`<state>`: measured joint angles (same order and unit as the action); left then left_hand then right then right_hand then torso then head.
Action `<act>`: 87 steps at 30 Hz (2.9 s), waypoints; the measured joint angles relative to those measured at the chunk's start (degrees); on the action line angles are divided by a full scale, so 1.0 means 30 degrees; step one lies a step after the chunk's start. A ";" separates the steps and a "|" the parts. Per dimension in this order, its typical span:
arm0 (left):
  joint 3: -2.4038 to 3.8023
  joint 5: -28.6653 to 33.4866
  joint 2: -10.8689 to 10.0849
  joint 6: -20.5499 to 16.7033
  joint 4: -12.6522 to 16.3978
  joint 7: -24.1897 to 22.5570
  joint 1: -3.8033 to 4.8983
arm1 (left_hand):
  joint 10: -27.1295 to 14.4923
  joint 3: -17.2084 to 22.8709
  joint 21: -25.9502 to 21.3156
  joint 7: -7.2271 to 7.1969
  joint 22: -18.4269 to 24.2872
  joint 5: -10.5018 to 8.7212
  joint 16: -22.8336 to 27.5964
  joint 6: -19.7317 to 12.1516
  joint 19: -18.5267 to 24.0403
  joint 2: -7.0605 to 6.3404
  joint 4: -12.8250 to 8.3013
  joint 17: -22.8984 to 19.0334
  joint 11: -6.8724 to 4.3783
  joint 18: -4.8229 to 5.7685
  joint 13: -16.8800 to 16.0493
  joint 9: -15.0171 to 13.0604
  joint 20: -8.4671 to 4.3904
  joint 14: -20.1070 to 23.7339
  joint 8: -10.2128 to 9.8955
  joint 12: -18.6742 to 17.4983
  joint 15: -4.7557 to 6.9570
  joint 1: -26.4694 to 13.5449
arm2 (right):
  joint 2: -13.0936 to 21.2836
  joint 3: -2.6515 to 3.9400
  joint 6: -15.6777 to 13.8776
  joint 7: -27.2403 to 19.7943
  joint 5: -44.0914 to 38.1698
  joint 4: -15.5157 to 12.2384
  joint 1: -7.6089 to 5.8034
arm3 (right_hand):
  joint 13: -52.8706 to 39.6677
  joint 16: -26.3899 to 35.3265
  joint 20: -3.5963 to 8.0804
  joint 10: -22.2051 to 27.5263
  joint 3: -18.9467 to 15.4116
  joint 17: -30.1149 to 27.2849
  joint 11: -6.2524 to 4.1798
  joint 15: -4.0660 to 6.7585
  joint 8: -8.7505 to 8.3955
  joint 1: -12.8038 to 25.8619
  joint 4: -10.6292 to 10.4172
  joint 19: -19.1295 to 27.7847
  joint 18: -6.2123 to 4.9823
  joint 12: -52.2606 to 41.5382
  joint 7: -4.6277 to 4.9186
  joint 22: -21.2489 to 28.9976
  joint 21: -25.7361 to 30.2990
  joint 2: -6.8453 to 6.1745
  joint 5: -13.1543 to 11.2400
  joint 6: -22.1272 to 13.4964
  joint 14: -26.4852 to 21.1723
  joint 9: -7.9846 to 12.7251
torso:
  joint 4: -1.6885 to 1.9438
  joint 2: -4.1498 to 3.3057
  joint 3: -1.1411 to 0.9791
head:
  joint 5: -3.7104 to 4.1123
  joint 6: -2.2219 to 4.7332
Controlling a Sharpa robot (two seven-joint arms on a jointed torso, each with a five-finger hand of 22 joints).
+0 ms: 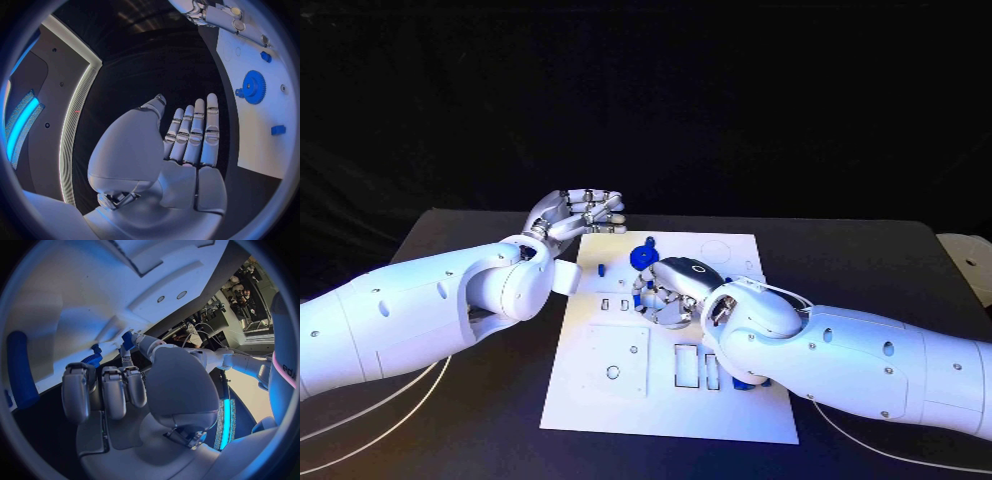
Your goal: Assemble the parts on the task board
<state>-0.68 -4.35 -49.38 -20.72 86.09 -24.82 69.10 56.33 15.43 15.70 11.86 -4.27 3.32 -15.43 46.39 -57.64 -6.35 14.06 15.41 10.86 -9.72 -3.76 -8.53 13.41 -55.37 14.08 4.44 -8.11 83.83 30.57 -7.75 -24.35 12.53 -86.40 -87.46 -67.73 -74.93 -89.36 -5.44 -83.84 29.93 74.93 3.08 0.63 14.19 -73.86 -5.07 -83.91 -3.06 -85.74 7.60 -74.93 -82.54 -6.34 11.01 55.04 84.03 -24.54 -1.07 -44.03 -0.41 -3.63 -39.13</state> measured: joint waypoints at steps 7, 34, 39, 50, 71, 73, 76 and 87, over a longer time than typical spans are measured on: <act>0.0000 0.0009 -0.0005 0.0024 0.0018 0.0012 0.0000 | 0.0000 0.0000 0.0000 0.0000 -0.0001 0.0000 -0.0001 0.0000 0.0000 0.0000 0.0000 -0.0002 0.0000 0.0000 0.0000 0.0000 0.0000 0.0000 0.0000 0.0000 0.0000 0.0000 | -0.0180 -0.0006 0.0097 0.0079 -0.0193 0.0202 0.0022 | 0.0001 0.0000 0.0000 0.0000 -0.0024 -0.0001 0.0000 0.0000 0.0001 0.0049 -0.0021 0.0000 -0.0001 0.0000 0.0002 0.0002 0.0000 -0.0048 -0.0002 -0.0007 0.0000 -0.0001 | -0.0018 0.0009 -0.0009 | -0.0099 -0.0055; 0.0000 0.0021 -0.0033 0.0079 0.0111 0.0054 0.0000 | 0.0000 0.0000 0.0000 0.0000 0.0014 0.0000 -0.0004 0.0000 0.0000 0.0000 0.0000 0.0042 0.0000 0.0001 0.0000 0.0000 0.0000 0.0000 0.0000 0.0000 0.0000 0.0000 | -0.0626 -0.0007 0.0247 -0.0007 -0.0284 0.0737 0.0077 | 0.0005 0.0000 -0.0001 0.0000 0.0032 -0.0005 0.0001 0.0000 0.0074 0.0144 -0.0077 0.0000 -0.0002 0.0000 0.0065 0.0008 0.0000 -0.0157 -0.0024 -0.0144 0.0000 -0.0024 | -0.0037 -0.0005 -0.0033 | -0.0132 -0.0099; 0.0000 0.0021 -0.0046 0.0085 0.0102 0.0060 0.0000 | 0.0000 0.0000 0.0000 0.0000 0.0015 0.0000 -0.0004 0.0000 0.0000 0.0000 0.0000 0.0041 0.0000 0.0001 0.0000 0.0000 0.0000 0.0000 0.0000 0.0000 -0.0001 0.0000 | -0.0707 -0.0003 0.0242 -0.0062 -0.0280 0.0768 0.0122 | 0.0006 0.0000 -0.0001 0.0000 0.0032 -0.0006 0.0001 0.0000 0.0074 0.0144 -0.0077 0.0000 -0.0001 0.0001 0.0074 0.0009 0.0000 -0.0158 -0.0026 -0.0157 0.0000 -0.0079 | -0.0042 -0.0013 -0.0044 | -0.0156 -0.0150; -0.0001 0.0024 -0.0070 0.0092 0.0090 0.0069 -0.0001 | 0.0000 0.0000 0.0000 0.0000 0.0013 0.0000 -0.0004 0.0000 0.0000 0.0000 0.0000 0.0039 0.0000 0.0000 0.0000 -0.0001 0.0000 -0.0001 0.0000 0.0000 -0.0001 0.0000 | -0.0738 0.0000 0.0308 -0.0129 -0.0277 0.0836 0.0141 | 0.0007 0.0000 -0.0001 0.0000 0.0032 -0.0008 0.0001 0.0000 0.0061 0.0242 -0.0076 0.0000 -0.0001 0.0001 0.0029 -0.0003 0.0117 -0.0259 -0.0062 -0.0178 0.0000 -0.0404 | -0.0057 -0.0009 -0.0037 | -0.0161 -0.0227; -0.0001 0.0026 -0.0113 0.0095 0.0076 0.0087 -0.0001 | 0.0000 0.0000 0.0000 0.0000 0.0011 0.0000 -0.0005 0.0000 0.0000 0.0000 0.0000 0.0035 0.0000 0.0000 0.0001 0.0000 0.0000 -0.0001 0.0000 0.0000 -0.0001 0.0000 | -0.0739 -0.0014 0.0448 -0.0117 -0.0347 0.0870 0.0142 | 0.0009 0.0000 -0.0001 0.0000 0.0032 0.0006 0.0000 -0.0001 -0.0084 0.0515 -0.0076 0.0000 -0.0001 0.0227 0.0158 -0.0001 0.0185 -0.0533 -0.0277 -0.0373 0.0000 -0.0361 | -0.0049 -0.0005 -0.0037 | -0.0172 -0.0289; -0.0001 0.0026 -0.0115 0.0095 0.0076 0.0091 -0.0001 | 0.0000 -0.0001 0.0000 0.0000 0.0011 0.0000 -0.0005 0.0000 0.0000 0.0000 0.0000 0.0035 0.0000 0.0001 0.0001 0.0000 0.0000 -0.0001 0.0000 0.0000 -0.0001 0.0000 | -0.0739 -0.0019 0.0446 -0.0110 -0.0372 0.0868 0.0145 | 0.0009 0.0000 -0.0001 0.0000 0.0032 0.0006 0.0001 -0.0001 -0.0084 0.0573 -0.0075 0.0000 -0.0001 0.0228 0.0226 -0.0001 0.0185 -0.0590 -0.0277 -0.0440 0.0000 -0.0362 | -0.0044 -0.0005 -0.0035 | -0.0159 -0.0289; -0.0001 0.0026 -0.0122 0.0095 0.0076 0.0095 -0.0001 | 0.0000 -0.0001 0.0000 0.0000 0.0011 0.0000 -0.0005 0.0000 0.0000 0.0000 0.0000 0.0035 0.0000 0.0000 0.0001 0.0000 0.0000 -0.0001 0.0000 0.0000 -0.0001 0.0000 | -0.0738 -0.0025 0.0446 -0.0088 -0.0416 0.0868 0.0153 | 0.0007 0.0000 -0.0001 -0.0039 -0.0020 0.0005 0.0040 0.0000 -0.0105 0.0677 -0.0128 0.0000 0.0000 0.0300 0.0264 0.0000 0.0185 -0.0693 -0.0276 -0.0477 0.0000 -0.0363 | -0.0033 -0.0005 -0.0033 | -0.0143 -0.0289; -0.0001 0.0027 -0.0139 0.0095 0.0076 0.0107 -0.0002 | 0.0000 -0.0001 0.0000 0.0000 0.0010 0.0000 -0.0005 0.0000 0.0000 0.0000 0.0000 0.0033 0.0000 0.0001 0.0000 0.0000 0.0000 -0.0001 0.0000 0.0000 -0.0001 0.0000 | -0.0729 -0.0074 0.0450 -0.0047 -0.0541 0.0882 0.0203 | -0.0007 0.0000 -0.0109 -0.0071 -0.0316 0.0002 0.0350 -0.0192 -0.0670 0.1126 -0.0211 -0.0041 0.0000 0.0571 0.0641 0.0003 0.0346 -0.1140 -0.0534 -0.1467 0.0016 -0.0147 | -0.0040 -0.0005 -0.0033 | -0.0139 -0.0267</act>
<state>-0.68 -4.27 -49.79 -20.43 86.32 -24.50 69.10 56.33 15.43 15.70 11.86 -4.24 3.32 -15.45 46.39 -57.64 -6.36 14.06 15.51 10.86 -9.72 -3.76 -8.53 13.41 -55.37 14.08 4.44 -8.11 83.83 28.38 -7.97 -23.00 12.38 -88.02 -84.81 -67.12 -74.95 -89.36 -5.77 -84.05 28.98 74.93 4.13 0.06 12.18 -70.49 -5.70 -84.03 -3.06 -84.03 9.52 -74.92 -81.50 -9.76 9.41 50.64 84.07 -24.99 -1.19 -44.04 -0.51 -4.05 -39.93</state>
